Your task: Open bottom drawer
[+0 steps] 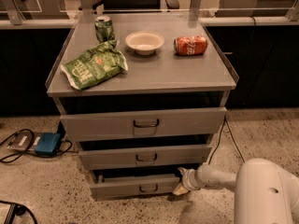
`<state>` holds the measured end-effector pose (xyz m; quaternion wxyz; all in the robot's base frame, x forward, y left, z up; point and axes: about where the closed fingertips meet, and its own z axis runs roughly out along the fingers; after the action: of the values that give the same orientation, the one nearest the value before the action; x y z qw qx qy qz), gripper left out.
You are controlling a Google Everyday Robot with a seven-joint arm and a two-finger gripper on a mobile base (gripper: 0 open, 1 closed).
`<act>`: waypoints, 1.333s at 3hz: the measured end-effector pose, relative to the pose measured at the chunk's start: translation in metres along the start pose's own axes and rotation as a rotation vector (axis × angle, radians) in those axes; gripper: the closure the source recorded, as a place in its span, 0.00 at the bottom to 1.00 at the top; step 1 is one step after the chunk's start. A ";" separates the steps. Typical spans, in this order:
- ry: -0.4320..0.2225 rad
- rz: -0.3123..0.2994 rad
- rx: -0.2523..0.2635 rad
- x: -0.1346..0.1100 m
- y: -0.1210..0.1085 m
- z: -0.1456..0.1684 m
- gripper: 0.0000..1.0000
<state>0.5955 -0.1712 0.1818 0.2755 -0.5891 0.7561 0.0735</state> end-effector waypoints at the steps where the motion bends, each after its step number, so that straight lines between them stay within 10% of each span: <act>1: -0.002 -0.003 -0.003 0.001 0.002 0.000 1.00; 4: -0.044 -0.070 -0.034 0.002 0.038 -0.021 1.00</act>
Offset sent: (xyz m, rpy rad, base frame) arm -0.0111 -0.0057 0.0002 0.0033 -0.0025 0.0241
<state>0.5527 -0.1702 0.1901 0.2844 -0.6182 0.7273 0.0895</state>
